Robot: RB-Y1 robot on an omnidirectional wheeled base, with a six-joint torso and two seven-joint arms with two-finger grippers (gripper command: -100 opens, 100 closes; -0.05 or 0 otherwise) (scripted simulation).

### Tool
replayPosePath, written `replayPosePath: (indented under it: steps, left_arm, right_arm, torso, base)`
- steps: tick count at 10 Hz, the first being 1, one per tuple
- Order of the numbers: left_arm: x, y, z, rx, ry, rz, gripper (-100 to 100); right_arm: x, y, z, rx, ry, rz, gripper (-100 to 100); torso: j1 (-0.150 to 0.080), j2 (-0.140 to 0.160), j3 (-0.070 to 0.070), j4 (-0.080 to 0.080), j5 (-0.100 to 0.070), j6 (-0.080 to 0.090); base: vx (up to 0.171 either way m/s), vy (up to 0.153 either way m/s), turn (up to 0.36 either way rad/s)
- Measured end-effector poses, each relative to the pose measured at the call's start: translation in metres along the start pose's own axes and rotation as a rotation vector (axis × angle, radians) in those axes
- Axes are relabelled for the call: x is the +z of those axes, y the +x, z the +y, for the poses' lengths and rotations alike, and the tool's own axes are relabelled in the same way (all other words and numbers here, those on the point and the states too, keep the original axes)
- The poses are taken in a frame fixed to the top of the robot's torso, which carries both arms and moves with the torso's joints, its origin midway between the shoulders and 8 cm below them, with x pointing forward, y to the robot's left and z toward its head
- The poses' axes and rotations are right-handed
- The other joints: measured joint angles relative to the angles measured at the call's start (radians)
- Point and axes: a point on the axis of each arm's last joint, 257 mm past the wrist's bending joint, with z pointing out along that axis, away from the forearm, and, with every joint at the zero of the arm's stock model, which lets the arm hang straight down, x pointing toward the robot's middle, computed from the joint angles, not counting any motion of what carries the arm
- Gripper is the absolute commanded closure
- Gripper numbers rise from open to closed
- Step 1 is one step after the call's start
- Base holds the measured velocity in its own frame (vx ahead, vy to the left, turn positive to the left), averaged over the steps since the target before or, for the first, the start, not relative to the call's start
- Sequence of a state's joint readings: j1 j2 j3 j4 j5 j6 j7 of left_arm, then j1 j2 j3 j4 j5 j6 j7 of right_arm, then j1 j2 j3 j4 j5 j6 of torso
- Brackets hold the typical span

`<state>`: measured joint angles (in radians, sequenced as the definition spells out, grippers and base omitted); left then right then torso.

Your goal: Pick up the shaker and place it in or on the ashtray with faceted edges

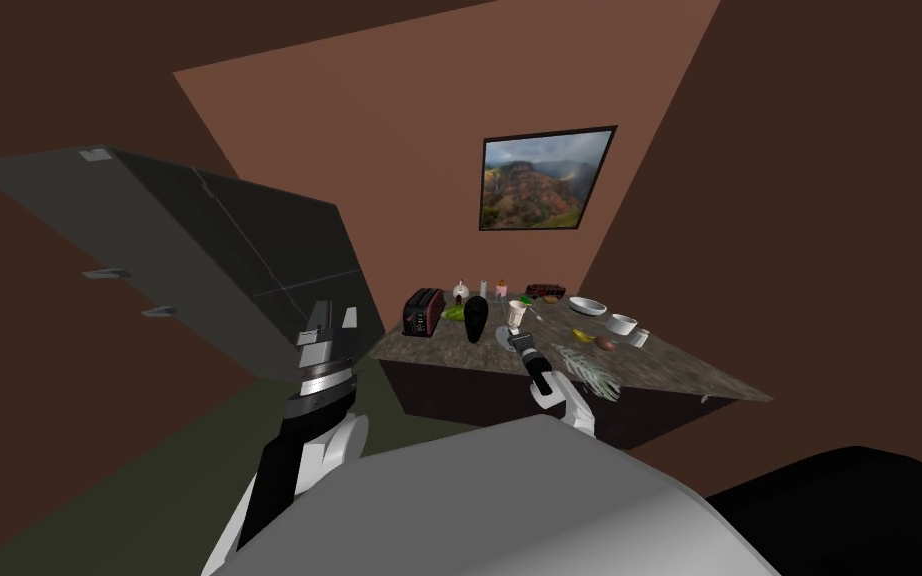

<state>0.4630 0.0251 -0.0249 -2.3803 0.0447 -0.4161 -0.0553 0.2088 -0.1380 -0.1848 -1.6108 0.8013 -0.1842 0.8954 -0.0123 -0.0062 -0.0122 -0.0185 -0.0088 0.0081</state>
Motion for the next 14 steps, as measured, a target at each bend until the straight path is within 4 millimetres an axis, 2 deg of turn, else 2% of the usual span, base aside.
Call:
replayPosePath:
  steps: [4, 5, 6, 14]
  left_arm:
    - [0.000, 0.000, 0.000, 0.000, 0.000, 0.000, 0]
    - [0.000, 0.000, 0.000, 0.000, 0.000, 0.000, 0]
    - [0.000, 0.000, 0.000, 0.000, 0.000, 0.000, 0]
    - [0.000, 0.000, 0.000, 0.000, 0.000, 0.000, 0]
  right_arm:
    - [0.000, 0.000, 0.000, 0.000, 0.000, 0.000, -100]
    - [0.000, 0.000, 0.000, 0.000, 0.000, 0.000, 0]
    - [0.000, 0.000, 0.000, 0.000, 0.000, 0.000, -100]
    - [0.018, -0.035, -0.033, -0.018, 0.061, 0.002, -100]
  torso:
    - [0.000, 0.004, 0.002, 0.001, 0.000, 0.000]
    - [0.000, 0.004, 0.002, 0.001, 0.000, 0.000]
    - [0.000, 0.004, 0.002, 0.001, 0.000, 0.000]
    - [-0.002, 0.008, 0.005, 0.002, 0.000, 0.000]
  base:
    - [0.000, 0.000, 0.000]
    - [0.000, 0.000, 0.000]
    - [-0.028, 0.000, 0.107]
    - [-0.058, -0.009, 0.104]
